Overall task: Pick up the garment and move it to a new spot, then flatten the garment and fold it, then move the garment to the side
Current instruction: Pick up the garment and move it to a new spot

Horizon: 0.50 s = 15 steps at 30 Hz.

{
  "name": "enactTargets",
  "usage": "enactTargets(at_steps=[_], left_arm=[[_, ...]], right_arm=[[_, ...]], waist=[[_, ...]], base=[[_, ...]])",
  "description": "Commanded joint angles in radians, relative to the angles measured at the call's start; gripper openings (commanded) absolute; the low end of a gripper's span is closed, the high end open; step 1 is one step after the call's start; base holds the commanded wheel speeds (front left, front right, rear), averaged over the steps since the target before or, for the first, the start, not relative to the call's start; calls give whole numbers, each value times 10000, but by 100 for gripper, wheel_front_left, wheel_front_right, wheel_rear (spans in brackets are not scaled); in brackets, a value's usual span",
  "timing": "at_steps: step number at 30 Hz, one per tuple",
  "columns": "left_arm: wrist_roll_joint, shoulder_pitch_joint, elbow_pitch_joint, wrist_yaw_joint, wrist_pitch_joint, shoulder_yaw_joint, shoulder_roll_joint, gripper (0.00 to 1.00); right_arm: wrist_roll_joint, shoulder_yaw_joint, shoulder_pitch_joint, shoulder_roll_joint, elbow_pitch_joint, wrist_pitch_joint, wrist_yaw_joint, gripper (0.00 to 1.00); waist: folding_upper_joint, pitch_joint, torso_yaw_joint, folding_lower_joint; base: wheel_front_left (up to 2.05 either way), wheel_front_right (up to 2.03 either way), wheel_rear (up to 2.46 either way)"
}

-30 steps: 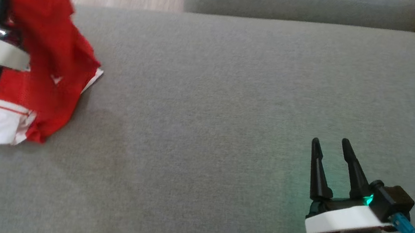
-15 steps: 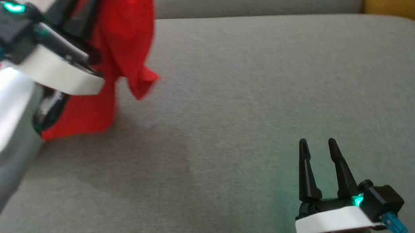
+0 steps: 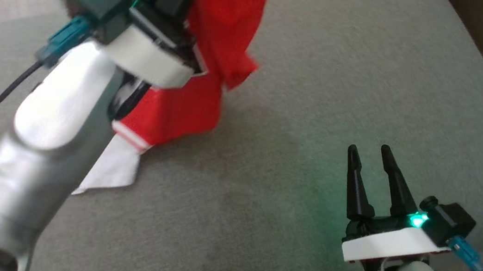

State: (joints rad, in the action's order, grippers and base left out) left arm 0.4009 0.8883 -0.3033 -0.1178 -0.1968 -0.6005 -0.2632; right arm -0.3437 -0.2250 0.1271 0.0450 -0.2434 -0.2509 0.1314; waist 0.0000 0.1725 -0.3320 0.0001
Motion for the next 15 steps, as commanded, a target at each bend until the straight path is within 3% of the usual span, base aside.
enactTargets(at_steps=[1,7,15], left_arm=[[-185,811,-6,-46,-133,204,-118,100],[-208,1240,-1186,-81,-299,-72,-28,100],[85,294,-1748,113,-595,491,-591,100]], right_arm=[[-70,-235,326,52,357,-109,-7,100],[-95,-66,334,52,388,-109,-7,100],[252,399,241,52,344,-109,-7,100]], waist=[[0,233,-241,-1],[0,265,19,-1],[0,-153,1339,-1]], base=[[0,0,0],[0,0,0],[0,0,0]])
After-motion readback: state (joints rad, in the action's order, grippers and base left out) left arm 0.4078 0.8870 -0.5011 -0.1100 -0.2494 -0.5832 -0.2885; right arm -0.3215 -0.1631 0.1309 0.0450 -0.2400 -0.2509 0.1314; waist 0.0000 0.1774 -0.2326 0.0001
